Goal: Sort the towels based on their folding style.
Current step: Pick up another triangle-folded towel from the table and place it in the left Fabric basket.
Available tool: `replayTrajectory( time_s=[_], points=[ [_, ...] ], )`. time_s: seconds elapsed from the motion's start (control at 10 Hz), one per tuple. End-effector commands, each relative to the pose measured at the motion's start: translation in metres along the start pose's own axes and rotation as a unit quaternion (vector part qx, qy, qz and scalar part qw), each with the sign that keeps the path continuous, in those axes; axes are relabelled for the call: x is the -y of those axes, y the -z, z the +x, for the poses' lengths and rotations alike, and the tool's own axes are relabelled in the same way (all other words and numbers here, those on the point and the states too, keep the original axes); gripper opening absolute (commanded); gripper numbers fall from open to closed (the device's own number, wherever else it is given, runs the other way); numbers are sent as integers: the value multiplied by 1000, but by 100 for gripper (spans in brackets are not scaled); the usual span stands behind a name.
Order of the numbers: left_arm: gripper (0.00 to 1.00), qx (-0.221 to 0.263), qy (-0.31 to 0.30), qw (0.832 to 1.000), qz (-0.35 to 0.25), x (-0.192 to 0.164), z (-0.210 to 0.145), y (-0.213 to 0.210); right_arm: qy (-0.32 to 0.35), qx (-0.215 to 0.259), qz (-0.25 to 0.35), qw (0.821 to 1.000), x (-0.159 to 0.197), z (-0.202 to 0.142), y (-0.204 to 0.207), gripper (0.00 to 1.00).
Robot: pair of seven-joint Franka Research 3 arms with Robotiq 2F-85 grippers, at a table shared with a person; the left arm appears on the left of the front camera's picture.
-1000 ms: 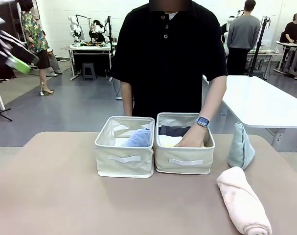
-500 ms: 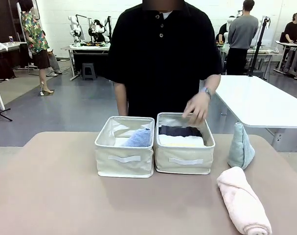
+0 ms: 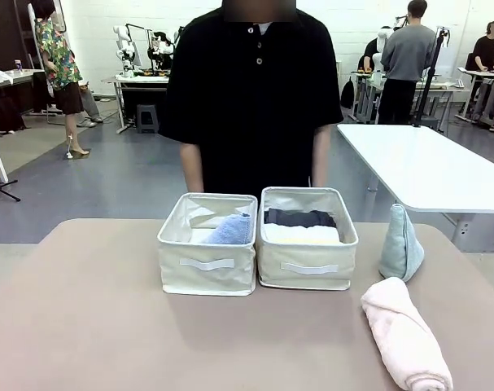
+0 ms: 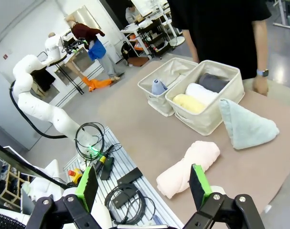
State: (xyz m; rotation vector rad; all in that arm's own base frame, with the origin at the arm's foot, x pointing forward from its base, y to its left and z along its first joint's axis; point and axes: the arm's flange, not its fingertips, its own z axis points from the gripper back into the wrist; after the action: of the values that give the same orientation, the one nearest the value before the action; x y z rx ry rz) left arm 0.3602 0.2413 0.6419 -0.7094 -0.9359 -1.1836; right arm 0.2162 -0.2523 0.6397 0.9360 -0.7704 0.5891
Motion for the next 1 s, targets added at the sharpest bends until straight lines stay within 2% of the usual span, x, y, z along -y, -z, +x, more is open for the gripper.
replayTrajectory(
  time_s=[0.0, 0.1, 0.2, 0.3, 0.5, 0.6, 0.7, 0.9],
  points=[
    [100, -22, 10, 999, -37, -1, 5, -5, -8, 8, 6, 1000, -1, 2, -1, 100],
    [100, -25, 8, 998, -55, 0, 2, 0, -8, 8, 6, 1000, -1, 2, -1, 100],
    [100, -31, 3, 998, -45, -3, 5, 6, -8, 8, 6, 1000, -1, 2, -1, 100],
    [100, -7, -6, 999, -34, 3, 2, 2, -8, 8, 6, 1000, -1, 2, -1, 100],
    [100, -7, -6, 999, -34, 3, 2, 2, 0, 0, 0, 1000, 0, 0, 0, 100],
    [100, -7, -6, 999, -34, 3, 2, 2, 0, -77, -45, 996, -16, 17, 34, 100],
    [100, -7, -6, 999, -34, 3, 2, 2, 9, -138, -66, 988, -21, 34, 69, 100],
    [100, -7, -6, 999, -34, 3, 2, 2, 17, -218, -110, 970, -26, 60, 129, 100]
  ],
)
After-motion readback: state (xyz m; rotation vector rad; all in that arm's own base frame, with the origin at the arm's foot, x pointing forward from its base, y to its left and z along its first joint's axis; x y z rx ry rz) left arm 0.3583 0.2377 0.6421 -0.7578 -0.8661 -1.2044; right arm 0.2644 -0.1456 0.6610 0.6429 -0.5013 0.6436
